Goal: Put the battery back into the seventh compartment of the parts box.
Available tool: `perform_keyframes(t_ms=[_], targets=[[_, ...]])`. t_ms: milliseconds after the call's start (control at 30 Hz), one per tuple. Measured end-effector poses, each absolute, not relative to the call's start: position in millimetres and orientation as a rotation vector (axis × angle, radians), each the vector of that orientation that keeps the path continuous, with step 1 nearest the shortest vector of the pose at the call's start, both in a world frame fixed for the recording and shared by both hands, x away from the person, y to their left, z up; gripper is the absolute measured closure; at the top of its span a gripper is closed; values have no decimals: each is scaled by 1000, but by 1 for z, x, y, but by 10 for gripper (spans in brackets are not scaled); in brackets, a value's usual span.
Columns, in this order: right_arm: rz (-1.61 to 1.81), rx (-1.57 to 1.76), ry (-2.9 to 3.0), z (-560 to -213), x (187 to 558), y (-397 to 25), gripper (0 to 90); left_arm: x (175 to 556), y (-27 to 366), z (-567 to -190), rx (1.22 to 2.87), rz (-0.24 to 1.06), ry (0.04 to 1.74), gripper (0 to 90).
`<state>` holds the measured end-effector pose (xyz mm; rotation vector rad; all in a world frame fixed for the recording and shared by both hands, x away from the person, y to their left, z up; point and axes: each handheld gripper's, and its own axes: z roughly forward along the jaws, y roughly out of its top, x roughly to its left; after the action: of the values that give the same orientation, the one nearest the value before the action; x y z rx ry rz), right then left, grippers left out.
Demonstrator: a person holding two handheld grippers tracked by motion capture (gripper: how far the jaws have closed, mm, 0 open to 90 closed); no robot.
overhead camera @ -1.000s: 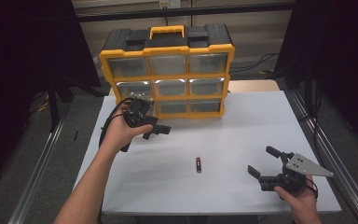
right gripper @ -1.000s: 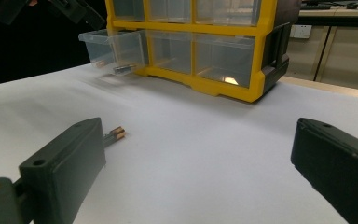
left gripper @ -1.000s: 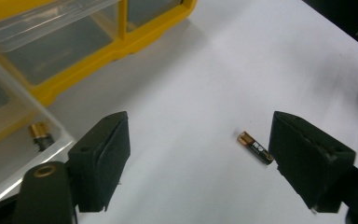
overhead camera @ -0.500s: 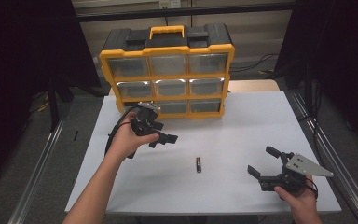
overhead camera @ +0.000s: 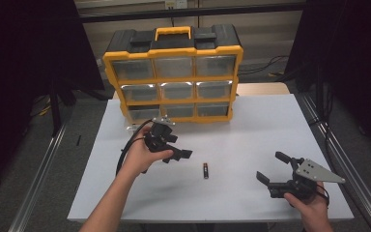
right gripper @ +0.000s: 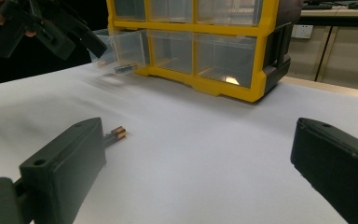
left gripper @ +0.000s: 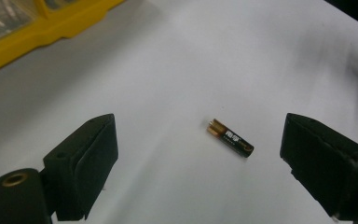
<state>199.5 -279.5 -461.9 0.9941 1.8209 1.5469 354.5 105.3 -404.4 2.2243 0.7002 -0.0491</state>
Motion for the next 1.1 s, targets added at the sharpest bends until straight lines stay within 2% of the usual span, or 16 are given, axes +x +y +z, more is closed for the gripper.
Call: perform_keyframes(t_ms=[167,400,800,967,1100], targets=[[1545,996,1817,-462,199,-280,27,346,94,-420,2202,-52,683,121],[1546,997,1820,-462,199,-280,27,334,79,-437,2259,-77,640,153],[1548,994,1822,-462,199,-280,27,325,58,-457,2302,-99,621,398],[1547,993,1828,-462,199,-279,27,325,49,-467,2299,-91,656,466],[1550,992,1823,-462,200,-280,27,323,44,-472,2341,-50,645,482]])
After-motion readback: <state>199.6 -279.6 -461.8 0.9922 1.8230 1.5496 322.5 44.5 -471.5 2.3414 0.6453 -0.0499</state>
